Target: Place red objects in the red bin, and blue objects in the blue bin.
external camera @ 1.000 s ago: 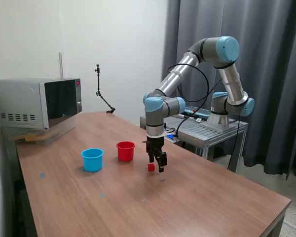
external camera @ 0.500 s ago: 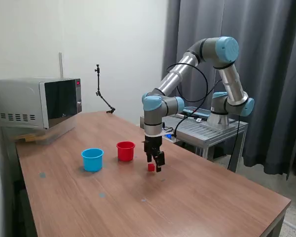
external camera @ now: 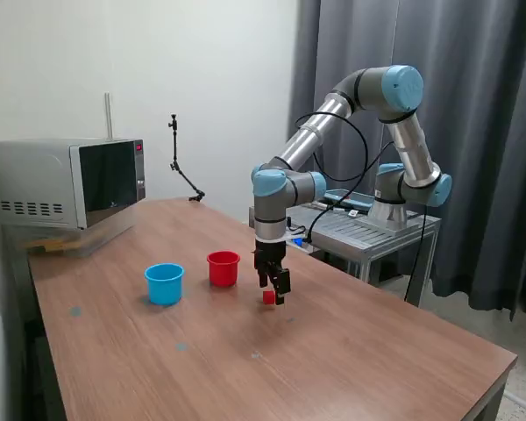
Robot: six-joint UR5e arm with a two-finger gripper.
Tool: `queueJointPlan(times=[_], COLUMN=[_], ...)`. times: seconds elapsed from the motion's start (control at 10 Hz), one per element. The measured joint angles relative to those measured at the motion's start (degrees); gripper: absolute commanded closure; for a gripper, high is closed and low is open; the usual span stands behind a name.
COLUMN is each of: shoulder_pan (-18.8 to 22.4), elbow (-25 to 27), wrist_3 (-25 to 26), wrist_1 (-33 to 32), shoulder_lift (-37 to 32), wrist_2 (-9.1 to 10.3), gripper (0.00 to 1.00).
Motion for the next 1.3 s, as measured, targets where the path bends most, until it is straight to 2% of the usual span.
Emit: queueJointPlan(times=[1.3], shoulder_pan=[0.12], elbow=[-0.04], wrist_3=[3.57], wrist_1=[0.08], shoulder_lift=[-0.03], wrist_2=[-0.43], gripper=[0.00])
